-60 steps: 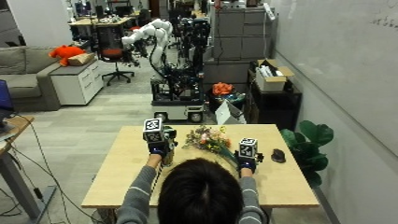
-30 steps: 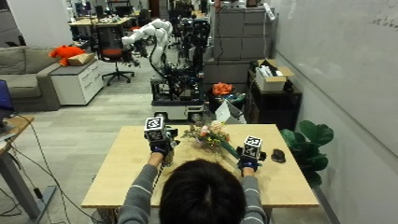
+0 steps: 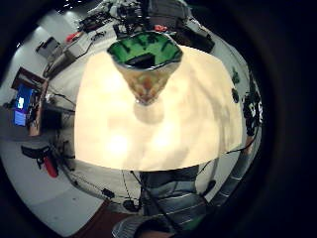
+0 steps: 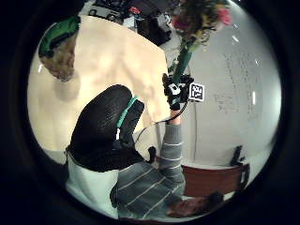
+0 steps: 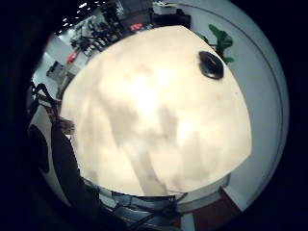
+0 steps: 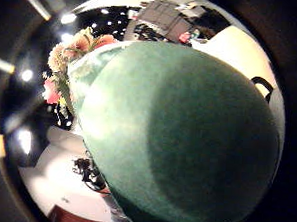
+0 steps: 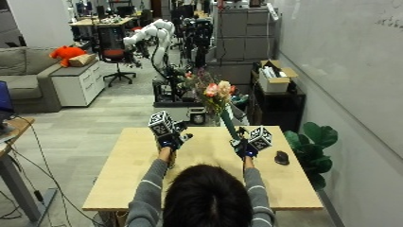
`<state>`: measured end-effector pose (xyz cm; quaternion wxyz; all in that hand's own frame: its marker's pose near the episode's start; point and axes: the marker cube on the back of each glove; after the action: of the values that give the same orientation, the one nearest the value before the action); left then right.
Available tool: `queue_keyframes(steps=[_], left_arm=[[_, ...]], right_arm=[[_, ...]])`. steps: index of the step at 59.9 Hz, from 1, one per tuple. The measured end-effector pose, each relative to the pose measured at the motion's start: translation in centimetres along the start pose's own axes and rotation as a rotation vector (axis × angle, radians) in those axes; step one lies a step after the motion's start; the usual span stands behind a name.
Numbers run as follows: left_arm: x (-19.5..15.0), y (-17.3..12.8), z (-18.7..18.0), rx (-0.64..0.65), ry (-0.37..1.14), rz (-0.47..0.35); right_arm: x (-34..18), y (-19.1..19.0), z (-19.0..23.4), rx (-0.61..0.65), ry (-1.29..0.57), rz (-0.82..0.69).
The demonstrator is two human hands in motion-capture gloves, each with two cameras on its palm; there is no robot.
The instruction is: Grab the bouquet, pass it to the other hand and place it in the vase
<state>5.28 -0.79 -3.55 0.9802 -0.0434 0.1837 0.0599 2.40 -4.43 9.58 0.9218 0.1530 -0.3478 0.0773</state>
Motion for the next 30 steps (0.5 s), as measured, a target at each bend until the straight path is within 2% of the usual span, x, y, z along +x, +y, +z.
queue_keyframes(steps=[4,8,12,16,18,22,25,30], left_arm=[[1.5,0.6,-0.4,-0.070,0.060,-0.017],[2.4,-0.5,-0.1,-0.067,0.138,-0.012],[3.3,-0.8,-0.1,-0.093,0.232,-0.028],[2.7,-4.2,1.4,-0.013,0.312,-0.016],[3.2,-4.4,1.1,0.010,0.360,0.004],[3.3,-5.2,1.5,0.004,0.434,-0.014],[3.7,-5.3,1.5,0.008,0.506,-0.007],[5.0,-4.6,1.2,0.006,0.605,0.001]], right_arm=[[-4.4,1.3,0.3,-0.162,-0.382,-0.181],[-6.7,0.3,0.6,-0.119,-0.631,-0.428],[-7.5,1.2,0.0,-0.094,-0.539,-0.296],[-9.0,2.7,-0.5,-0.084,-0.491,-0.213],[-9.6,3.0,-0.4,-0.090,-0.516,-0.213],[-10.3,3.1,0.1,-0.071,-0.531,-0.214],[-10.3,2.8,0.8,-0.056,-0.510,-0.194],[-9.8,1.7,1.7,0.024,-0.411,-0.276]])
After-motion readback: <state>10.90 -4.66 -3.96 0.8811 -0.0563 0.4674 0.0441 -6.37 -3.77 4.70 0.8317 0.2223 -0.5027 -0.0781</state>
